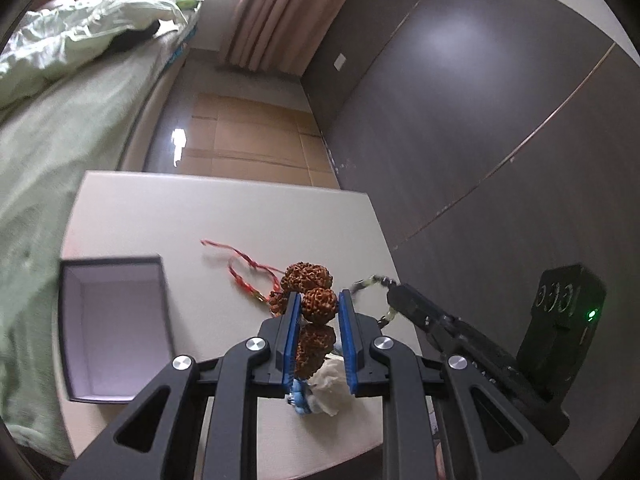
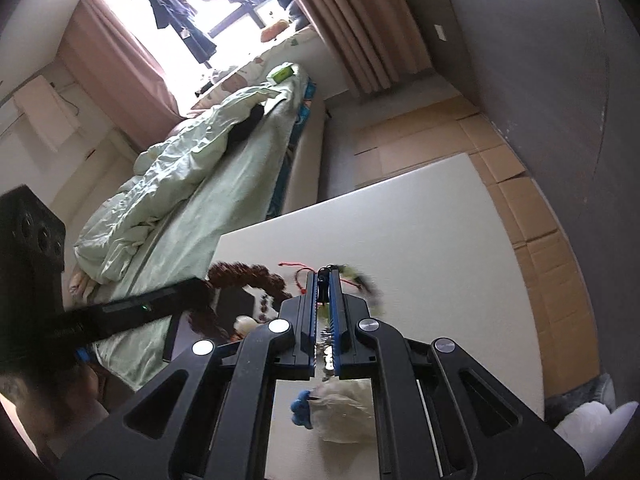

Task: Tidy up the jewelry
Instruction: 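Lower the brown bracelet into the black box with the left gripper while the right drops the dark bracelet in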

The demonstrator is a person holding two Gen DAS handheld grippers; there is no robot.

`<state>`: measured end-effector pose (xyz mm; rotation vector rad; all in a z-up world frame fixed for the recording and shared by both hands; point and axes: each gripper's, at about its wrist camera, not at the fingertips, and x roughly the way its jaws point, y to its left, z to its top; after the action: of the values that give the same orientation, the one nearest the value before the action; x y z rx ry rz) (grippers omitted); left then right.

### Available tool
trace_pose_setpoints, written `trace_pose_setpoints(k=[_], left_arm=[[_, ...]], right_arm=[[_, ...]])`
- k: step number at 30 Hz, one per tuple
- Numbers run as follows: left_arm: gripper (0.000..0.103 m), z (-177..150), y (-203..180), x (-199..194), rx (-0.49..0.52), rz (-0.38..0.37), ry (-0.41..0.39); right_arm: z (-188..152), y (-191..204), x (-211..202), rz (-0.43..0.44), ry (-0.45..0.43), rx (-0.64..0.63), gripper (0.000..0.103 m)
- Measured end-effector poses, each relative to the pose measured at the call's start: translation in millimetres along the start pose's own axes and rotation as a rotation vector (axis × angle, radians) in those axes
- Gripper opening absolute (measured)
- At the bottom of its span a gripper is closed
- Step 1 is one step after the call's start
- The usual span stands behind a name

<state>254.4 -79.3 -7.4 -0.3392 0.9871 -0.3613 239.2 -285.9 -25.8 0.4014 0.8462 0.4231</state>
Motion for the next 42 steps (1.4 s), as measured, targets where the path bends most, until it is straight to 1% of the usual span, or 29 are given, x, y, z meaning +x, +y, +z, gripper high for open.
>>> trace_pose_setpoints(k=[3,6,11,13,18,21,24,27,28,29,30,31,32,33,34,35,38,42], left_arm=[[0.017,9.0,7.0,-18.2,-0.005,0.017,-0.030],[0.017,17.2,17.3,-35.8,-0.006,0.061,-0.069],[0.017,21.2,39.1,-57.4,-0.025,0.110,-0.101],[0.017,18.8,48.7,-64.4,-0.037,0.131,-0.107],[0.017,5.9,73.2,-64.7,-0.059,0.187,-0.106],[0.017,-5.1,90.9,-59.4,-0.092,0.194,-0.084],[0.017,-9.9,100.0,-48.2,-0.110,0.192,-0.058],[0.017,-14.6,105.4,-36.8,-0.125,0.157,-0.038],[0.017,-17.5,107.3,-33.6,-0.127,0.119,-0.040],[0.018,-18.9,108.6,-31.3,-0.120,0.112,-0.045],[0.019,-20.8,109.0,-31.2,-0.113,0.126,-0.058],[0.039,-23.2,111.4,-31.4,-0.110,0.155,-0.070],[0.073,-25.5,115.8,-33.2,-0.122,0.166,-0.078],[0.080,-27.5,119.4,-36.5,-0.140,0.162,-0.097],[0.079,-30.9,125.8,-44.7,-0.170,0.144,-0.144],[0.079,-32.4,130.3,-50.3,-0.184,0.143,-0.164],[0.075,-35.0,136.9,-59.5,-0.196,0.145,-0.187],[0.075,-41.6,141.3,-67.5,-0.196,0.169,-0.198]], right_arm=[[0.3,6.0,0.8,0.025,-0.007,-0.008,0.007],[-1.3,14.5,0.1,0.034,-0.012,-0.029,0.007],[-4.6,27.7,4.5,0.064,-0.008,-0.033,0.007],[-4.2,34.1,7.6,0.081,-0.008,-0.033,0.007],[-7.5,53.8,16.1,0.122,0.000,-0.041,0.007],[-12.8,65.5,23.8,0.130,0.016,-0.055,0.007],[-15.6,76.3,31.9,0.138,0.028,-0.071,0.007],[-20.3,85.0,38.4,0.149,0.038,-0.081,0.007],[-21.4,87.3,40.1,0.151,0.042,-0.083,0.007],[-23.0,90.8,42.6,0.154,0.046,-0.086,0.007],[-24.6,94.3,44.7,0.158,0.049,-0.089,0.007],[-25.5,96.6,45.9,0.161,0.051,-0.092,0.007],[-26.7,99.3,47.4,0.167,0.053,-0.096,0.007],[-26.9,100.2,47.3,0.171,0.055,-0.097,0.007],[-28.0,103.2,49.4,0.176,0.057,-0.101,0.007],[-29.4,105.5,50.5,0.181,0.059,-0.102,0.007],[-31.9,111.5,56.6,0.190,0.067,-0.101,0.007],[-33.5,119.1,63.6,0.207,0.074,-0.098,0.007]])
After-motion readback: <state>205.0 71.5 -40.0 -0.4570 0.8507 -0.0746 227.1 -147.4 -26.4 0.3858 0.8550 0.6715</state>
